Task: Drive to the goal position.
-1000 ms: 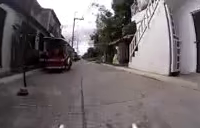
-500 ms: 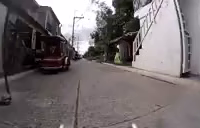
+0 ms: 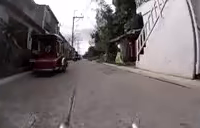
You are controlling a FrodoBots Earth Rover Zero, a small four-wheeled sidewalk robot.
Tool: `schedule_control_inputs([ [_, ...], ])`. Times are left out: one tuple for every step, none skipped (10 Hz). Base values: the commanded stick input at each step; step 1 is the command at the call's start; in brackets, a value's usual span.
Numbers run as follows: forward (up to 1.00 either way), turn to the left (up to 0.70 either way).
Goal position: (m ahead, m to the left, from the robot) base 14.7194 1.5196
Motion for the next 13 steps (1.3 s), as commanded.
schedule_control_inputs([
  [1.00,0.18],
  [1.00,0.18],
  [1.00,0.01],
  [1.00,0.01],
  [1.00,0.01],
  [1.00,0.01],
  [1.00,0.01],
  [1.00,0.01],
  [1.00,0.01],
  [1.00,0.01],
  [1.00,0.01],
  [1.00,0.01],
  [1.00,0.01],
])
